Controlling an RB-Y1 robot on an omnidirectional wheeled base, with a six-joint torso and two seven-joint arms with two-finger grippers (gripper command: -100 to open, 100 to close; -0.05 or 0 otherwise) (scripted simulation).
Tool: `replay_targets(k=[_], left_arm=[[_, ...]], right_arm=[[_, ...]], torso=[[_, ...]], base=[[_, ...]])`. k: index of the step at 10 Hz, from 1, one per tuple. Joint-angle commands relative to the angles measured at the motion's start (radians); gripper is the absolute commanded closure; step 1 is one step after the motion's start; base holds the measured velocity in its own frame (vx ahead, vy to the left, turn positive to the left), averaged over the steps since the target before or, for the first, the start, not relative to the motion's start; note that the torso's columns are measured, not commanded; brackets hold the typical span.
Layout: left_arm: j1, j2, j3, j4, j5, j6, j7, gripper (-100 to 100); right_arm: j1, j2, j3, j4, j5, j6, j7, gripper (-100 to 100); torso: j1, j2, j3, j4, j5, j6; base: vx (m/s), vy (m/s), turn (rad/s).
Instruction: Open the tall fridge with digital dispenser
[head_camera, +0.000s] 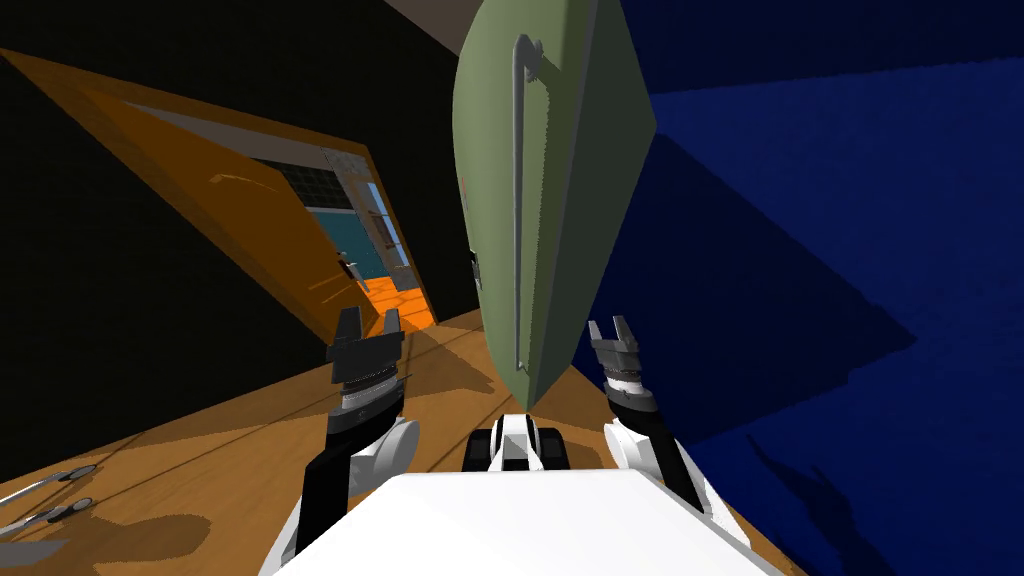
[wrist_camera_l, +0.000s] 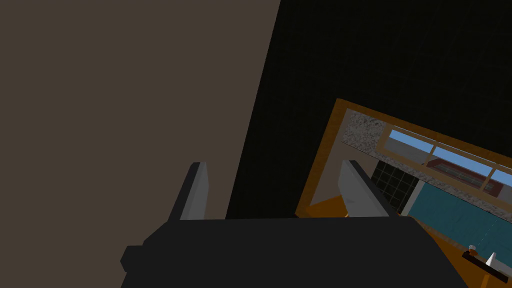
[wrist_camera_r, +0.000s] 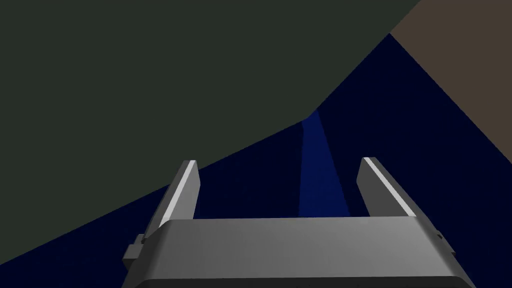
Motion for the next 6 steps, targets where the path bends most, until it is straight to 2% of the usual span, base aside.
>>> replay_targets(k=[1, 2, 3, 4, 5, 6], left_arm=[[0.0, 0.0, 0.0, 0.0, 0.0, 0.0, 0.0, 0], [0.0, 0.0, 0.0, 0.0, 0.0, 0.0, 0.0, 0], [0.0, 0.0, 0.0, 0.0, 0.0, 0.0, 0.0, 0], [0.0, 0.0, 0.0, 0.0, 0.0, 0.0, 0.0, 0], [0.0, 0.0, 0.0, 0.0, 0.0, 0.0, 0.0, 0], [0.0, 0.0, 0.0, 0.0, 0.0, 0.0, 0.0, 0]], right_arm=[[-0.005, -0.015, -0.007, 0.017, -0.055, -0.014, -0.072, -100], [-0.005, -0.015, -0.007, 0.017, -0.055, -0.014, -0.083, -100], [-0.014, -0.023, -0.013, 0.033, -0.095, -0.024, -0.12, -100], [-0.014, -0.023, -0.013, 0.033, -0.095, -0.024, -0.133, -100], [-0.022, -0.03, -0.018, 0.051, -0.136, -0.035, -0.169, -100], [-0.022, -0.03, -0.018, 0.051, -0.136, -0.035, -0.187, -100]], torso=[[0.0, 0.0, 0.0, 0.0, 0.0, 0.001], [0.0, 0.0, 0.0, 0.0, 0.0, 0.0], [0.0, 0.0, 0.0, 0.0, 0.0, 0.001], [0.0, 0.0, 0.0, 0.0, 0.0, 0.0], [0.0, 0.0, 0.0, 0.0, 0.0, 0.001], [0.0, 0.0, 0.0, 0.0, 0.0, 0.0]], base=[[-0.012, -0.001, 0.191], [-0.011, -0.002, 0.123], [-0.014, 0.001, 0.231], [-0.012, -0.002, 0.12], [-0.015, 0.002, 0.208], [-0.013, 0.0, 0.13]])
